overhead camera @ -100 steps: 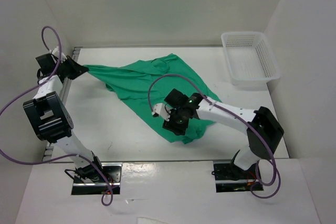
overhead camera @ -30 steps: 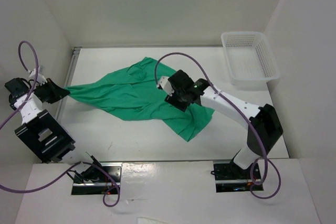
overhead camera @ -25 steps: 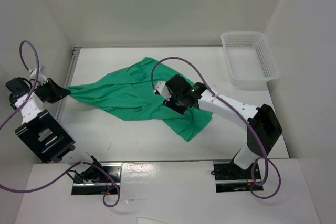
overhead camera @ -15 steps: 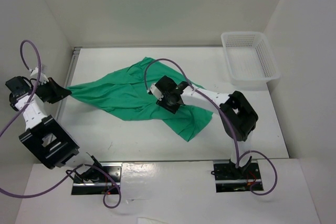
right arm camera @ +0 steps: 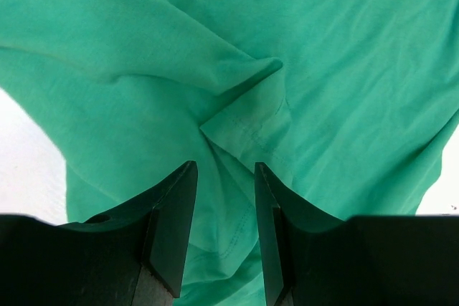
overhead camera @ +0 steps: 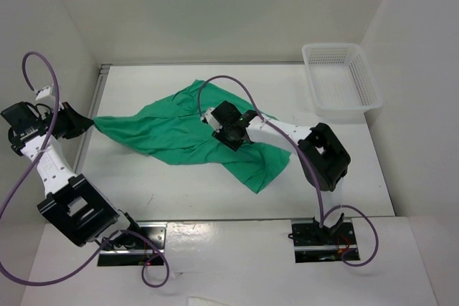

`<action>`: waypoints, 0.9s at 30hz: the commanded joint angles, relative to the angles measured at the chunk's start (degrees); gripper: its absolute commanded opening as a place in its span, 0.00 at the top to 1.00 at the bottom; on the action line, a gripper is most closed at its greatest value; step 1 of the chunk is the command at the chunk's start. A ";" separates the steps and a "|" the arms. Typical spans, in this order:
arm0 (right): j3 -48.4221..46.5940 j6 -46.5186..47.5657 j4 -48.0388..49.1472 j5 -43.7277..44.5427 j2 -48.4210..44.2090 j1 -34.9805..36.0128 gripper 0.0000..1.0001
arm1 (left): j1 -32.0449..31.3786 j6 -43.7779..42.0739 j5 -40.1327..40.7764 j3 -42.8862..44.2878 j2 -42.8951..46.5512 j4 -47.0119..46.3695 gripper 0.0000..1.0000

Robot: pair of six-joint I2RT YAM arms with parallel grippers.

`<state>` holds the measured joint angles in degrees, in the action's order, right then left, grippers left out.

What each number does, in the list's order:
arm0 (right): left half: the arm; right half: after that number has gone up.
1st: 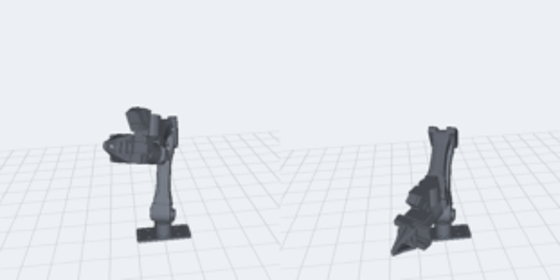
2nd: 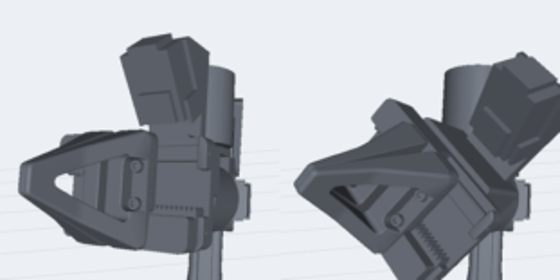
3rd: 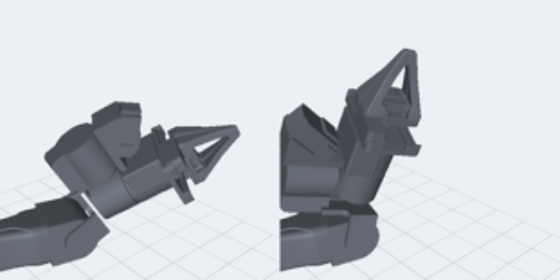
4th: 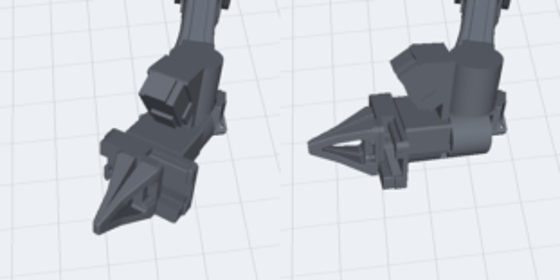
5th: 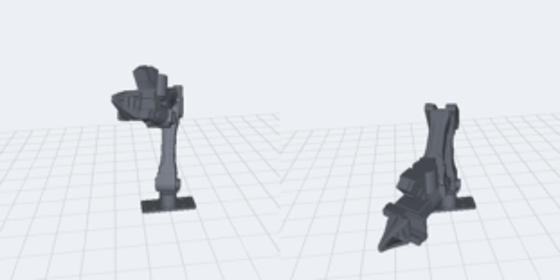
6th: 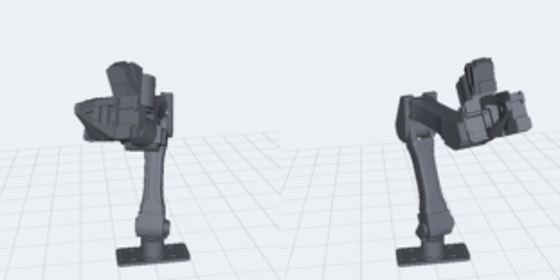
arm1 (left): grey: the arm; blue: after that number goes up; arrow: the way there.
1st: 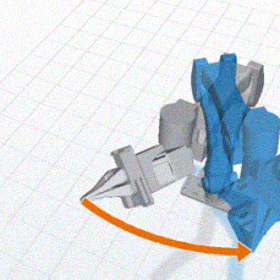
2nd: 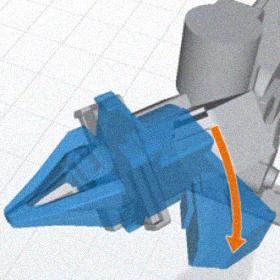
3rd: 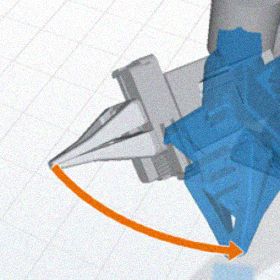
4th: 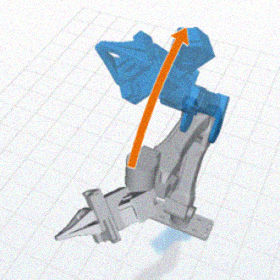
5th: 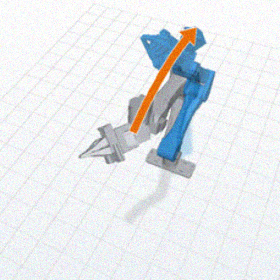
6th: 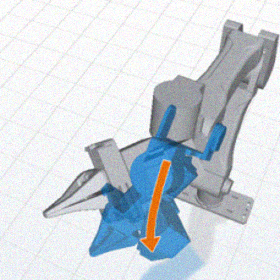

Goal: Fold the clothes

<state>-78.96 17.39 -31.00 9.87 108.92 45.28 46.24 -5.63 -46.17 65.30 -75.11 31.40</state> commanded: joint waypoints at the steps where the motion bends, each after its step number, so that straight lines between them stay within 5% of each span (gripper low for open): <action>1: -0.94 -0.16 2.53 0.77 1.64 -0.89 0.55 | -0.10 0.35 -0.50 0.44 -1.08 -0.46 0.87; 17: -0.41 2.12 4.81 1.29 4.54 -4.67 0.66 | -0.62 -0.17 -0.50 -0.08 -2.23 -0.46 0.87; 22: -0.41 2.12 4.81 0.77 5.07 -4.67 0.78 | -0.62 -0.17 -0.50 -0.08 -2.76 0.07 0.84; 27: -0.41 2.12 4.81 -0.37 5.07 -4.67 0.76 | -0.62 -0.17 -0.50 -0.60 -2.76 0.07 0.84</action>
<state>-78.94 19.38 -28.75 10.22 113.91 40.56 45.80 -5.67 -45.91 65.30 -77.71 31.77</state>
